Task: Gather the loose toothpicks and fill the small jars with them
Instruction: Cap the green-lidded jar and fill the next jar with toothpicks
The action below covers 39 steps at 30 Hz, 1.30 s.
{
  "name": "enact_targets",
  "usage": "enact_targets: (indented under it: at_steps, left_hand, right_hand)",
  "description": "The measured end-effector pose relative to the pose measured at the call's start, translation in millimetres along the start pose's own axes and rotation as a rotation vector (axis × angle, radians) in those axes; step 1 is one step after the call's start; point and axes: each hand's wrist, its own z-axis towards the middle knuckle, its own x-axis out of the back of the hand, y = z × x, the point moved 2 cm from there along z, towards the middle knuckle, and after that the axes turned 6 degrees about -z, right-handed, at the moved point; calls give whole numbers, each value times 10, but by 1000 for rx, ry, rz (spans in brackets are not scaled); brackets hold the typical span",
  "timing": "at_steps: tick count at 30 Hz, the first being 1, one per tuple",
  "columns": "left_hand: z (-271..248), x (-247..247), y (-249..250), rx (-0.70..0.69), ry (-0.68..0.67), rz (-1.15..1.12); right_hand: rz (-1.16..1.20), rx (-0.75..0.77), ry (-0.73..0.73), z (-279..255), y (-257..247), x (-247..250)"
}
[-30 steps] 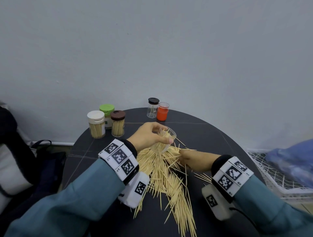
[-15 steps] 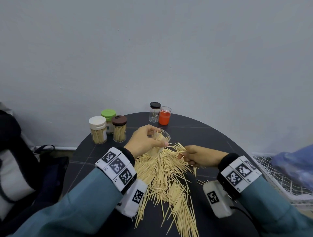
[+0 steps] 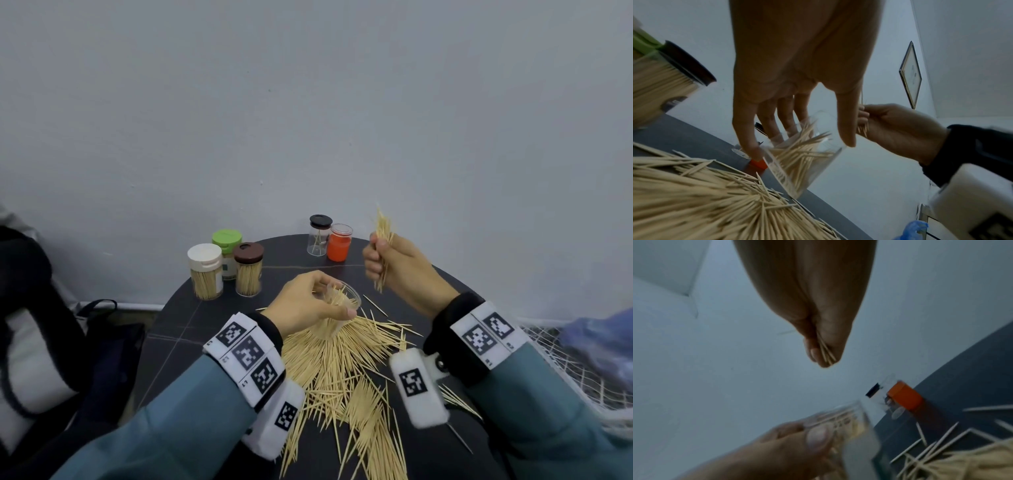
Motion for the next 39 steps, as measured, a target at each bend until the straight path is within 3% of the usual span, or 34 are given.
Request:
enact_targets:
  at_steps: [3, 6, 9, 17, 28, 35, 39]
  left_hand:
    - [-14, -31, 30, -19, -44, -26]
    - [-16, -22, 74, -72, -46, -95]
    - [-26, 7, 111, -136, -28, -146]
    - [-35, 6, 114, -132, -33, -137]
    - [-36, -1, 81, -83, -35, -27]
    - [-24, -29, 82, -83, -64, 7]
    - [-25, -13, 87, -97, -71, -9]
  right_hand:
    - [17, 99, 85, 14, 27, -133]
    - [-58, 105, 117, -40, 173, -217]
    - [-73, 86, 114, -115, 314, -248]
    - [-134, 117, 54, -151, 390, -217]
    - [-251, -103, 49, -118, 307, -153]
    - [-367, -317, -168, -111, 289, -133]
    - [-378, -324, -94, -122, 195, -68]
